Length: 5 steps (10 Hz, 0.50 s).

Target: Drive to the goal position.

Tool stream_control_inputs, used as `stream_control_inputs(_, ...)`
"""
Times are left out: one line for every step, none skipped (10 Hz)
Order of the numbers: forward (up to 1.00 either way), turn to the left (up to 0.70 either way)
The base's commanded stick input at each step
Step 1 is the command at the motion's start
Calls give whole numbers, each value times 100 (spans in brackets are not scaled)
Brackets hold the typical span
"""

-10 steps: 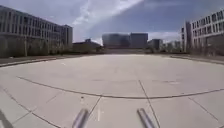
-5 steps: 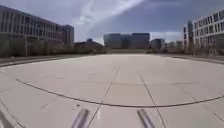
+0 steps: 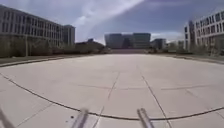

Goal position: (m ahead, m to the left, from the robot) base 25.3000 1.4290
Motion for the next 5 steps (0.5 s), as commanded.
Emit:
stream_control_inputs(50, 0)
stream_control_inputs(50, 0)
stream_control_inputs(50, 0)
stream_control_inputs(50, 0)
stream_control_inputs(50, 0)
